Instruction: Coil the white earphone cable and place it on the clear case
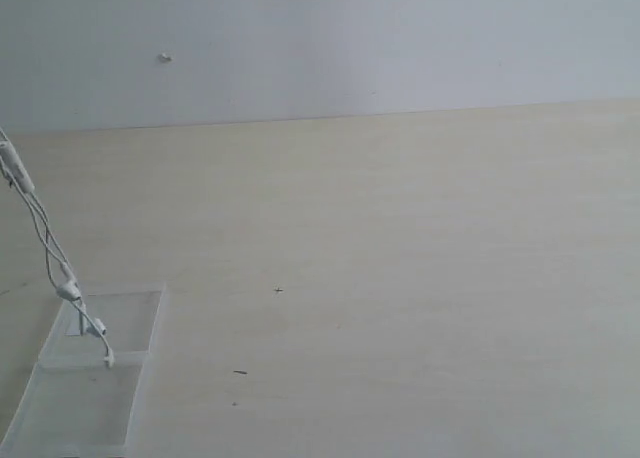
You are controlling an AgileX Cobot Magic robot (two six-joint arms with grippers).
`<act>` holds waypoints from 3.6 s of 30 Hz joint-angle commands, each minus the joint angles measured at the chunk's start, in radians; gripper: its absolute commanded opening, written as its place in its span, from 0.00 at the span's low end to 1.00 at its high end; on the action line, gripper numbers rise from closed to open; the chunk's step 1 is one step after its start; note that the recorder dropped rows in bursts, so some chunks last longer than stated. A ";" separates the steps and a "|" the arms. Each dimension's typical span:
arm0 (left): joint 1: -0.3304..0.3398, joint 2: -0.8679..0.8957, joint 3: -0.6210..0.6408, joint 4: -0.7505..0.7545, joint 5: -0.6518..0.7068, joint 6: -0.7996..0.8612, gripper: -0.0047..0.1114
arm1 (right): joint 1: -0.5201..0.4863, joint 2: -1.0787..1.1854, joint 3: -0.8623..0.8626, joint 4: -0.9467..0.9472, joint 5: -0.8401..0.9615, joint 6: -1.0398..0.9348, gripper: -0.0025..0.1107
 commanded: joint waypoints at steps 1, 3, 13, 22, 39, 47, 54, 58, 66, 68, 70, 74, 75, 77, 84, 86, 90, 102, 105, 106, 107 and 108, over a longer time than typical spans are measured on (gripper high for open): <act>0.001 -0.001 -0.004 -0.006 -0.006 0.000 0.04 | -0.004 -0.012 -0.033 -0.158 0.172 -0.195 0.02; 0.001 -0.001 -0.004 -0.006 -0.006 0.000 0.04 | -0.004 -0.005 -0.068 -0.202 0.290 -0.212 0.02; 0.001 0.002 -0.004 0.003 -0.006 0.000 0.04 | -0.004 0.070 -0.223 -0.279 0.710 -0.823 0.02; 0.001 0.006 -0.004 -0.003 -0.004 0.000 0.04 | 0.029 0.102 -0.234 0.147 0.772 -1.486 0.02; 0.001 0.006 -0.004 -0.005 -0.006 0.000 0.04 | 0.270 0.244 -0.234 1.081 0.765 -2.393 0.37; 0.001 0.006 -0.004 -0.003 -0.006 0.004 0.04 | 0.392 0.345 -0.234 1.321 0.727 -2.579 0.37; 0.001 0.006 -0.004 -0.003 -0.006 0.004 0.04 | 0.492 0.443 -0.234 1.536 0.716 -2.830 0.37; 0.001 0.006 -0.004 -0.003 -0.006 0.004 0.04 | 0.543 0.484 -0.234 1.604 0.704 -2.902 0.38; 0.001 0.006 -0.004 -0.003 -0.006 0.004 0.04 | 0.615 0.539 -0.236 1.795 0.654 -3.123 0.46; 0.001 0.006 -0.004 -0.003 -0.006 0.004 0.04 | 0.635 0.552 -0.253 1.795 0.611 -3.128 0.46; 0.001 0.006 -0.004 -0.004 -0.006 0.004 0.04 | 0.657 0.575 -0.272 1.795 0.603 -3.130 0.46; 0.001 0.006 -0.004 -0.004 -0.006 0.004 0.04 | 0.679 0.619 -0.325 1.795 0.576 -3.128 0.46; 0.001 0.006 -0.004 -0.004 -0.006 0.004 0.04 | 0.681 0.627 -0.341 1.795 0.571 -3.127 0.46; 0.001 0.006 -0.004 -0.004 -0.006 0.004 0.04 | 0.682 0.644 -0.373 1.795 0.573 -3.115 0.46; 0.001 0.006 -0.004 -0.004 -0.006 0.004 0.04 | 0.728 0.713 -0.496 1.795 0.568 -3.076 0.46; 0.001 0.006 -0.004 -0.004 -0.006 0.004 0.04 | 0.728 0.718 -0.496 1.795 0.565 -3.076 0.44; 0.001 0.006 -0.004 -0.006 -0.006 0.007 0.04 | 0.728 0.726 -0.496 1.795 0.550 -3.076 0.42; 0.001 0.005 -0.004 -0.006 -0.006 0.012 0.04 | 0.728 0.721 -0.496 1.795 0.520 -3.059 0.39; 0.001 0.005 -0.004 -0.006 -0.006 0.012 0.04 | 0.728 0.719 -0.496 1.795 0.508 -3.057 0.39; 0.001 0.005 -0.004 -0.006 -0.006 0.014 0.04 | 0.728 0.718 -0.496 1.795 0.505 -3.057 0.39; 0.001 0.005 -0.004 -0.006 -0.006 0.014 0.04 | 0.728 0.718 -0.496 1.795 0.505 -3.057 0.39; 0.001 0.005 -0.004 -0.006 -0.006 0.014 0.04 | 0.728 0.718 -0.496 1.795 0.505 -3.057 0.39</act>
